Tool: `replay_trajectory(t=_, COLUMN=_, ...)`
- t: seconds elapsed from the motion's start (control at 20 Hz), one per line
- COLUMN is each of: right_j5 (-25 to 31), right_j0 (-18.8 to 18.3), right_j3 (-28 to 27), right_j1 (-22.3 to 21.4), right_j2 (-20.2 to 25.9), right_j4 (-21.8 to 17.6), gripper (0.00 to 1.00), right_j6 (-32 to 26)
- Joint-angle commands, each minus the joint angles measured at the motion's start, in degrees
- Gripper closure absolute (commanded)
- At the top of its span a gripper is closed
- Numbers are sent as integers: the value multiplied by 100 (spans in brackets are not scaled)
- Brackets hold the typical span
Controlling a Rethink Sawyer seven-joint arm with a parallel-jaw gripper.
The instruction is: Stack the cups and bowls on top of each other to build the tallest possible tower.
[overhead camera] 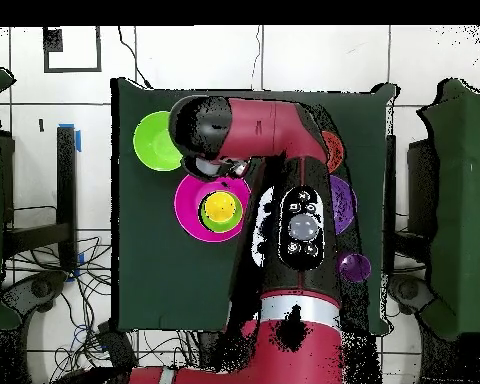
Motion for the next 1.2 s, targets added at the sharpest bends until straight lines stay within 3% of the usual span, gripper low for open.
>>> replay_trajectory(t=0.05, right_j5=-486, right_j0=-92, right_j3=676, right_j1=112, right_j2=754, right_j4=-65, gripper=100, right_j6=-770)
replay_trajectory(t=0.65, right_j5=-489, right_j0=-120, right_j3=1379, right_j1=-189, right_j2=775, right_j4=12, gripper=100, right_j6=-540)
replay_trajectory(t=1.2, right_j5=-1260, right_j0=-164, right_j3=1796, right_j1=-170, right_j2=849, right_j4=-139, gripper=100, right_j6=-457)
